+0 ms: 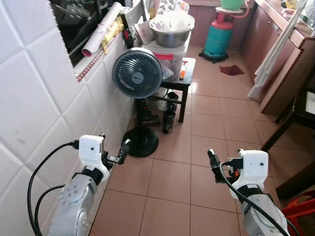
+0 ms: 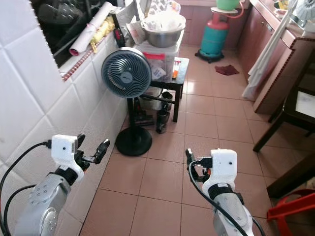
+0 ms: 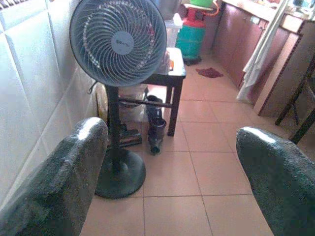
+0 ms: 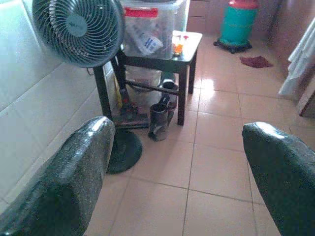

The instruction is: Setting the table

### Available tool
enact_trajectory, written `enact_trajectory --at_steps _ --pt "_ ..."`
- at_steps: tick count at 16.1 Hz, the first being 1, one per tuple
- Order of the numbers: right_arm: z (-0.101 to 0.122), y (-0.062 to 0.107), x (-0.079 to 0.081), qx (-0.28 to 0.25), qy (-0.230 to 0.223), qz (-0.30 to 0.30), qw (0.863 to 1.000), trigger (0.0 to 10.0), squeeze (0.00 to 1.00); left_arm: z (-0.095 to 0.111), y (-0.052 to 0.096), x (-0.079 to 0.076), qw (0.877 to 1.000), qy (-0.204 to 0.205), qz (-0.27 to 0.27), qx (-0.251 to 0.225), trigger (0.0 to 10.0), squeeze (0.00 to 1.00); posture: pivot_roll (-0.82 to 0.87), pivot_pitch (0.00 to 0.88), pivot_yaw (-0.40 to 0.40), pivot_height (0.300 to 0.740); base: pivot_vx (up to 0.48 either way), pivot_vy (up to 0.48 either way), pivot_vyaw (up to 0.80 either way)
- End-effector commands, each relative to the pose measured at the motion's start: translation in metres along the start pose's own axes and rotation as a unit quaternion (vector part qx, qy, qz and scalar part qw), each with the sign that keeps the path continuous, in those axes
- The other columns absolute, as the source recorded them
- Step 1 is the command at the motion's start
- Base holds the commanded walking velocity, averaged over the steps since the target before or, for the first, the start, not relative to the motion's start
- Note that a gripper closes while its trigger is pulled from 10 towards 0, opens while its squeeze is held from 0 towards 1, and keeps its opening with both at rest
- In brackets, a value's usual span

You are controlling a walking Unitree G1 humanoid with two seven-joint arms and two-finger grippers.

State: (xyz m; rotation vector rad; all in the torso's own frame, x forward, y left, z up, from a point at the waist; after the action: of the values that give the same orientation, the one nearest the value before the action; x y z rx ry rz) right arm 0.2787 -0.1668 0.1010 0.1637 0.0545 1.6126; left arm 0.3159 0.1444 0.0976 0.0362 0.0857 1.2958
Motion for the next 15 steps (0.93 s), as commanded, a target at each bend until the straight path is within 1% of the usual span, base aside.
enact_trajectory --at_steps 1,2,3,4,5,6,7,8,9,10,12,14,15 --pt "0.006 0.004 -0.002 -0.016 -0.005 -0.008 1.000 10.0 0.00 -0.001 0.001 -0.004 1.000 -0.001 -0.003 0.007 10.0 0.00 0.00 0.000 0.007 0.740 0.000 0.000 0.00" --pt "0.002 0.006 -0.013 -0.004 0.020 -0.042 0.999 10.0 0.00 0.001 0.001 -0.002 1.000 -0.014 0.005 0.004 10.0 0.00 0.00 0.000 0.010 0.740 0.000 0.000 0.00" --pt "-0.002 0.009 -0.013 0.009 -0.001 -0.032 0.999 10.0 0.00 0.000 0.000 0.001 1.000 -0.024 0.018 0.006 10.0 0.00 -0.01 0.000 0.011 0.740 0.000 0.000 0.00" --pt "-0.003 0.013 -0.015 0.012 -0.009 -0.036 0.999 10.0 0.00 -0.002 0.001 -0.002 1.000 -0.006 0.011 0.007 10.0 0.00 -0.01 0.000 0.012 0.740 0.000 0.000 0.00" --pt "-0.004 0.015 -0.009 0.012 0.002 -0.026 1.000 10.0 0.00 -0.001 0.002 -0.006 1.000 0.000 0.003 0.005 10.0 0.00 -0.01 0.002 0.012 0.740 0.000 0.000 0.00" --pt "0.000 0.015 -0.003 0.001 0.003 -0.015 1.000 10.0 0.00 0.000 0.002 -0.004 1.000 -0.012 0.012 0.002 10.0 0.00 -0.01 0.005 0.012 0.740 0.000 0.000 0.00" --pt "-0.005 0.011 -0.002 0.015 -0.007 -0.021 1.000 10.0 0.00 -0.002 0.003 0.000 1.000 0.010 0.024 0.005 10.0 0.00 -0.02 0.008 0.005 0.740 0.000 0.000 -0.74" --pt "-0.004 0.008 -0.002 0.016 -0.012 -0.023 1.000 10.0 0.00 -0.003 0.003 0.003 0.999 0.014 0.029 0.006 10.0 0.00 -0.02 0.009 0.003 0.740 0.000 0.000 -0.77" --pt "-0.002 0.008 -0.003 0.016 -0.012 -0.022 1.000 10.0 0.00 -0.001 0.003 0.005 0.999 0.003 0.037 0.005 10.0 0.00 -0.02 0.011 0.002 0.740 0.000 0.000 -0.77" --pt "-0.001 0.008 -0.003 0.015 -0.011 -0.021 1.000 10.0 0.00 -0.001 0.002 0.005 0.999 0.007 0.038 0.004 10.0 0.00 -0.02 0.010 0.002 0.740 0.000 0.000 -0.78" --pt "-0.001 0.008 -0.003 0.015 -0.009 -0.020 1.000 10.0 0.00 -0.002 0.001 0.004 0.999 -0.001 0.037 0.005 10.0 0.00 -0.02 0.011 0.003 0.740 0.000 0.000 -0.78" --pt "-0.001 0.007 -0.003 0.016 -0.008 -0.023 1.000 10.0 0.00 -0.005 0.000 0.009 0.999 -0.002 0.041 0.011 10.0 0.00 -0.02 0.011 0.003 0.740 0.000 0.000 -0.78" --pt "-0.001 0.007 -0.003 0.016 -0.008 -0.024 1.000 10.0 0.00 -0.003 -0.003 0.012 0.999 0.005 0.041 0.008 10.0 0.00 -0.02 0.011 0.007 0.740 0.000 0.000 -0.78"
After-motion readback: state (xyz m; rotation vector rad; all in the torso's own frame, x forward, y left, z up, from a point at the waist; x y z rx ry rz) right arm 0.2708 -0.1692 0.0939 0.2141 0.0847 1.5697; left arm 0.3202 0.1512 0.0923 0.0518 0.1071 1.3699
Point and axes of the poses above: a point about 5 cm out from each wrist's last joint towards the gripper, its own y axis pointing back from the gripper into the wrist, its own z axis along the axis of the wrist's last joint, x = y × z, the point moved 6 cm from there along -y, pointing out of the wrist towards the gripper, and after that the axes turned 3 degrees about -y, right-handed, at the moved point
